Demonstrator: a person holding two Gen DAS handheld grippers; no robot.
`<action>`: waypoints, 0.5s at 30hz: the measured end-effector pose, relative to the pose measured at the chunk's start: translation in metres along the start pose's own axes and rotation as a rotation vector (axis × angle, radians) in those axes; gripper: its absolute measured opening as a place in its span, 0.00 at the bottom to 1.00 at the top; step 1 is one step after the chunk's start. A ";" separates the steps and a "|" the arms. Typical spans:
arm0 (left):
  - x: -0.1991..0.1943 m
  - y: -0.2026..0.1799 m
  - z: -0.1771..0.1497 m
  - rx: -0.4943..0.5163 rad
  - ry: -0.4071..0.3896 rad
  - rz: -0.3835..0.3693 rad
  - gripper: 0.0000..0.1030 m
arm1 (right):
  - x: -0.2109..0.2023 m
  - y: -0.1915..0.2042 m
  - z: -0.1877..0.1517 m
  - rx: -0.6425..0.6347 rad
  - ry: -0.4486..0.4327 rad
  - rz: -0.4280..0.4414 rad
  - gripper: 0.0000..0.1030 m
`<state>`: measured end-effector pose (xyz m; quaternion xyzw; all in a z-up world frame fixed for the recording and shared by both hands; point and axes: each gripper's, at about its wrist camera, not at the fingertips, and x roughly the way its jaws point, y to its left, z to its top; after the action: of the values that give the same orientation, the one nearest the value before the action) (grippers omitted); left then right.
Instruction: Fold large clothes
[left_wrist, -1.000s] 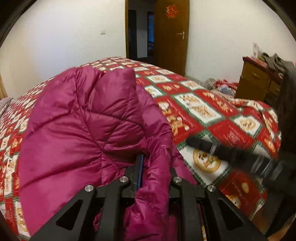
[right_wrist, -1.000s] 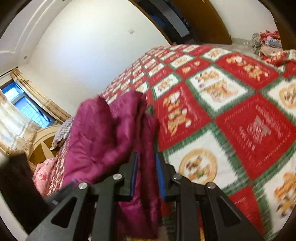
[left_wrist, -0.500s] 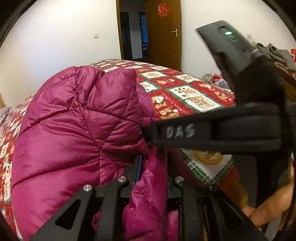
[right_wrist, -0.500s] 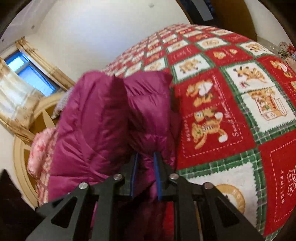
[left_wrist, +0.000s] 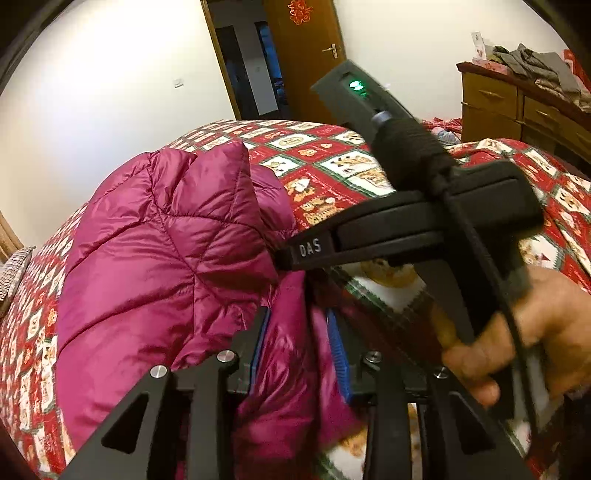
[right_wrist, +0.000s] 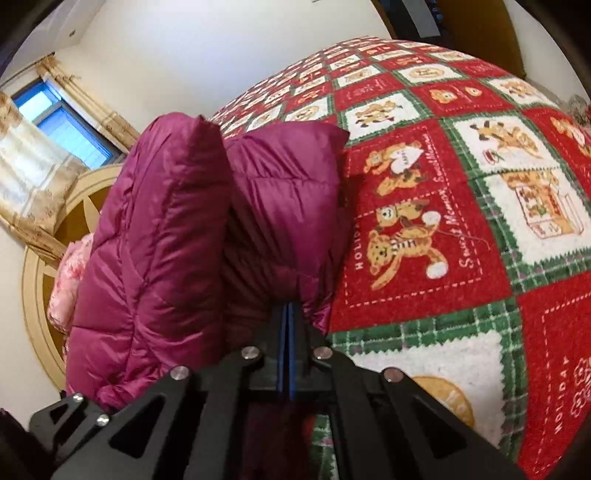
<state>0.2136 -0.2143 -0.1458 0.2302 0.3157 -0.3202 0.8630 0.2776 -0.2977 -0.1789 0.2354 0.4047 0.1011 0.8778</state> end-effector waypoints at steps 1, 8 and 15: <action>-0.006 -0.002 -0.002 0.007 -0.005 -0.006 0.36 | 0.000 0.000 0.000 -0.009 0.001 -0.008 0.00; -0.053 -0.002 -0.035 0.088 -0.055 -0.010 0.56 | 0.000 0.000 -0.001 -0.020 0.009 -0.021 0.00; -0.106 0.077 -0.048 -0.120 -0.069 -0.122 0.62 | -0.013 -0.008 -0.008 0.018 0.013 -0.017 0.00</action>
<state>0.1854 -0.0890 -0.0900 0.1476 0.3178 -0.3603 0.8645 0.2632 -0.3063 -0.1789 0.2392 0.4134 0.0915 0.8738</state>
